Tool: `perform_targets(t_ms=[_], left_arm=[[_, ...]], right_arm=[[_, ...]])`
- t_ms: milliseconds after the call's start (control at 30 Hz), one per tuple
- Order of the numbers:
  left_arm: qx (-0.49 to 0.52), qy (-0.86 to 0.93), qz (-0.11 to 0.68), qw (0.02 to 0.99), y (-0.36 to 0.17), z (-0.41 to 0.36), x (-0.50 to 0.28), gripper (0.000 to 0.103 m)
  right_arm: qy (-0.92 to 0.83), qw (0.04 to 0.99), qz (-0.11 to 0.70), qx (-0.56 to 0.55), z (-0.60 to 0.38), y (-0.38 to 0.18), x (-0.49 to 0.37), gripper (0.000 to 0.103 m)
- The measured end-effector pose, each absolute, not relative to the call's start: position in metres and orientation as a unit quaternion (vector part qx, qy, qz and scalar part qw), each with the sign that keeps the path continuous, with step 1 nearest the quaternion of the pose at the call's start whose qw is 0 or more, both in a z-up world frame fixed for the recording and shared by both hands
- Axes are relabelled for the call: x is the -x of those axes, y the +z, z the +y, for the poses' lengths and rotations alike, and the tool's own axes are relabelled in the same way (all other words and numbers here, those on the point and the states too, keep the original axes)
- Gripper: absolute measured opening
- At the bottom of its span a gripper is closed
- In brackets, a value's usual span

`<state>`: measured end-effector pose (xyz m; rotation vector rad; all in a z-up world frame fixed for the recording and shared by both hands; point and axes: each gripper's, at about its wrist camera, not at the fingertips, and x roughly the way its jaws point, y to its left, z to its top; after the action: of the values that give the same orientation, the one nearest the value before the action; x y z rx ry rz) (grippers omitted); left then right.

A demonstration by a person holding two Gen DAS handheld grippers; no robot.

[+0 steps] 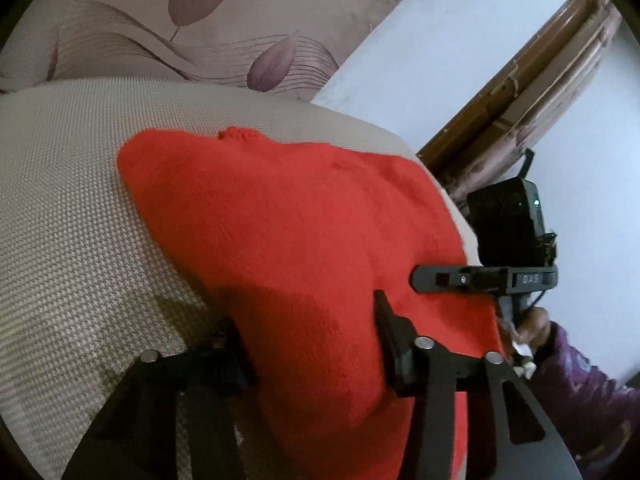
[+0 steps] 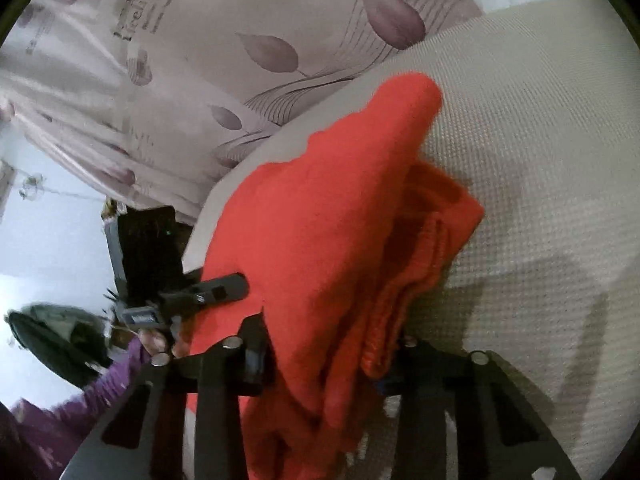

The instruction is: Fold small clothes

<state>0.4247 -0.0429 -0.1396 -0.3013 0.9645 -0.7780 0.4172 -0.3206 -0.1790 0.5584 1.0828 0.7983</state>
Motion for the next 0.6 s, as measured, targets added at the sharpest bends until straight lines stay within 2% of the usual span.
perform_targets(t_ms=[133,267,600], left_arm=[[0.125,-0.331,0.434,0.829,-0.134,-0.046,-0.412,0.038],[0.072,-0.296,0.413,0.858,-0.119,-0.055,-0.385,0.037],[0.019,-0.236,0.394,0.888,-0.092,-0.030,-0.328,0.037]], right_arm=[[0.345,0.756,0.486,-0.272,-0.315,-0.177,-0.411,0.029],[0.341,0.757,0.478,-0.287,-0.305,-0.171,-0.402,0.028],[0.369,0.749,0.465,-0.293,-0.266,-0.142,-0.358,0.028]])
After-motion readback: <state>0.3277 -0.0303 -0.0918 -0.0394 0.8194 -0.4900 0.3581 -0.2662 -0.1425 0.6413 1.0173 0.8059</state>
